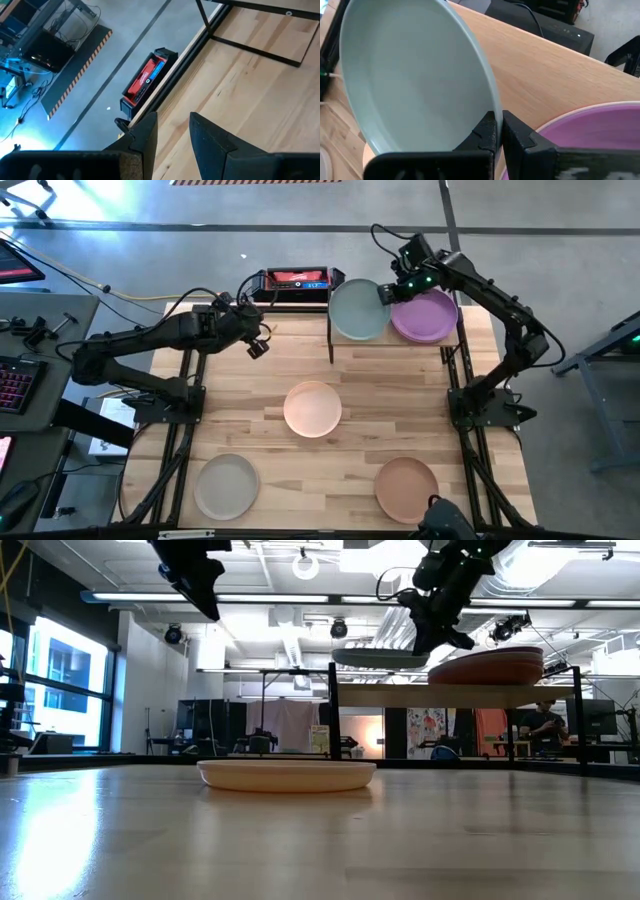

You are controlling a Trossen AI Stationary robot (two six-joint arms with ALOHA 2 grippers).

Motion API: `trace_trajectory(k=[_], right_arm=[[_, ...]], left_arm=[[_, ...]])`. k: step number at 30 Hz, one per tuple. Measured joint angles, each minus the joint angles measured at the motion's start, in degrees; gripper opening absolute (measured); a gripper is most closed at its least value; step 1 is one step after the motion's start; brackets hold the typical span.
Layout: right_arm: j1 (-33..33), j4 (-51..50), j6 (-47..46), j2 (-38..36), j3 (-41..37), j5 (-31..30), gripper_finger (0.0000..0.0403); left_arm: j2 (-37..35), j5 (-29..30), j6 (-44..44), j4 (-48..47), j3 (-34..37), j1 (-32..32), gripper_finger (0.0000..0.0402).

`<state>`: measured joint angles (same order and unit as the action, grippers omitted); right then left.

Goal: Place and stack plates onto a shelf
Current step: Put the light blue plate on the shelf

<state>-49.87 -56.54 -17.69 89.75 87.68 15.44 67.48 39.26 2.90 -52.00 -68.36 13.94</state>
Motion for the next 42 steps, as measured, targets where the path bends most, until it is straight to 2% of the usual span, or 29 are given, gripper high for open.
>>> trace_trajectory(k=[9,34,42], right_arm=[[0.42,-1.19,1.11,0.33,-0.02,-3.49,0.0000],[3.00,-0.22,0.65,1.82,-0.50,-6.38,0.0000],[3.04,-0.40,-0.02,1.88,-0.50,-9.38,0.0000]], left_arm=[[0.00,-0.19,-0.12,-0.01,0.00,0.04,0.0102],[0.00,-0.15,-2.56,-0.03,0.00,0.06,0.0102],[0.00,-0.13,-3.10,-0.13,0.00,0.07,0.0102]])
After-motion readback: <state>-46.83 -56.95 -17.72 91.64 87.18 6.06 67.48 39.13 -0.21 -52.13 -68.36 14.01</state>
